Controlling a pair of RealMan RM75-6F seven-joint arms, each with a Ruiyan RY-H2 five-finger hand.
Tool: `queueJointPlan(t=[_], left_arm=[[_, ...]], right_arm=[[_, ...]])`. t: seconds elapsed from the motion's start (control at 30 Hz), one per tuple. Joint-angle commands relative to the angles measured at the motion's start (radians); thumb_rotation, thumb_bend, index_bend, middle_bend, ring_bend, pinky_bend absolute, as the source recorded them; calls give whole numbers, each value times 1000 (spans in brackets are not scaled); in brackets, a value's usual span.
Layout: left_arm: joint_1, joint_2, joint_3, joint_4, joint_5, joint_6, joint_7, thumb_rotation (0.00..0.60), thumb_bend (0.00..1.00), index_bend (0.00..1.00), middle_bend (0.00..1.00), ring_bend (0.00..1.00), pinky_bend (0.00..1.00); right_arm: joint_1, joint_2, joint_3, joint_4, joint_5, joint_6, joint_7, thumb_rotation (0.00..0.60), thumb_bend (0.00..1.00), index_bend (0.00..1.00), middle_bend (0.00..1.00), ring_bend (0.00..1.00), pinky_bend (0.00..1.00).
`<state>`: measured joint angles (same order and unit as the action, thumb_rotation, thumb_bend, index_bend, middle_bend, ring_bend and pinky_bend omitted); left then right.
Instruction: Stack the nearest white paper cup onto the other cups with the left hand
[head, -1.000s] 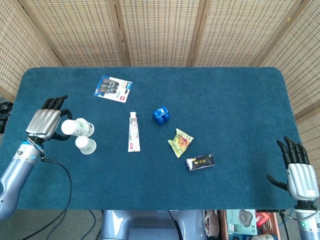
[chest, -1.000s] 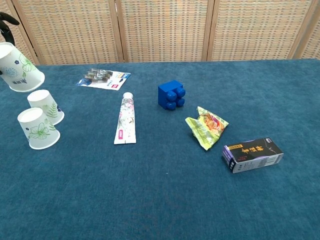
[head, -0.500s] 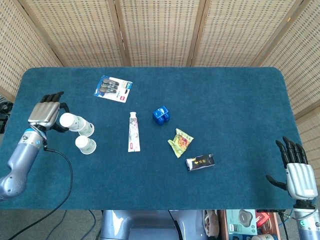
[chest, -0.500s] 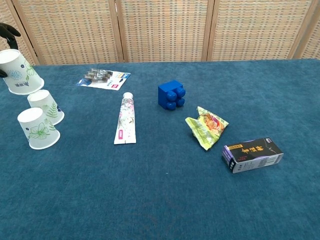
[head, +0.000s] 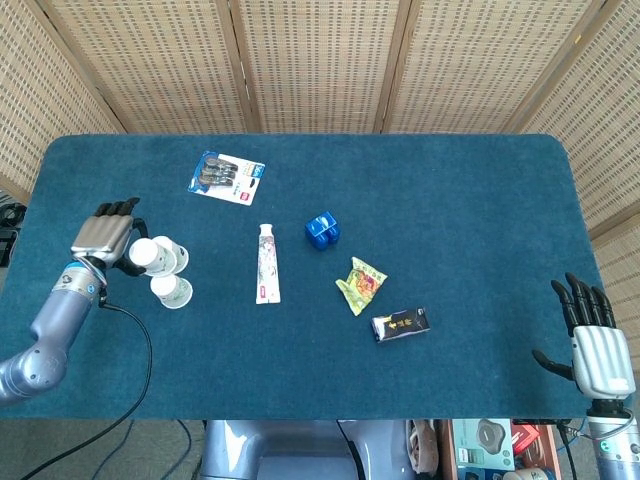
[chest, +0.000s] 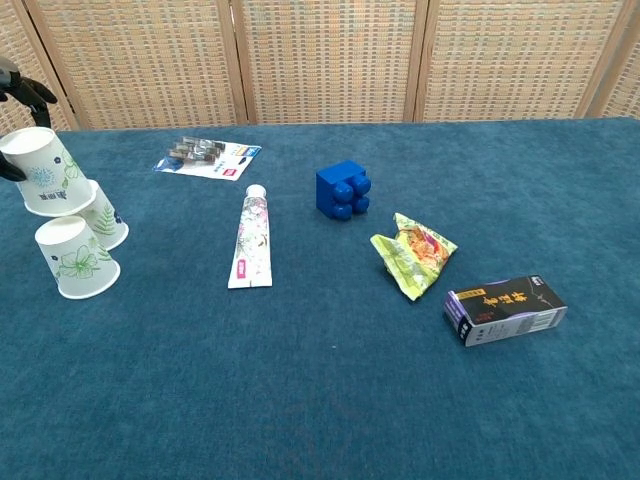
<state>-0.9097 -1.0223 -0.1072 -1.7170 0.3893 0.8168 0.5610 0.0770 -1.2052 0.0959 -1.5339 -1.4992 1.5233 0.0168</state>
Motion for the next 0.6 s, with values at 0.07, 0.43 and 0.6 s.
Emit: queueJointPlan(t=[0.07,0.43,0.6], left_arm=[[-7,-8,10,4,-7,4,3,600,203,467,0,0,0],[-20,-32,26,20,0,35,3,600,203,413,0,0,0],[-23,-42,32,26,-3,35,-1,600,203,353,0,0,0]], right_arm=[[0,0,1,0,1,0,1,600,91,0,0,0,0],[0,1,2,1,1,1,3,600,91,0,0,0,0],[-1,0,2,1,1,5,4,600,91,0,0,0,0]])
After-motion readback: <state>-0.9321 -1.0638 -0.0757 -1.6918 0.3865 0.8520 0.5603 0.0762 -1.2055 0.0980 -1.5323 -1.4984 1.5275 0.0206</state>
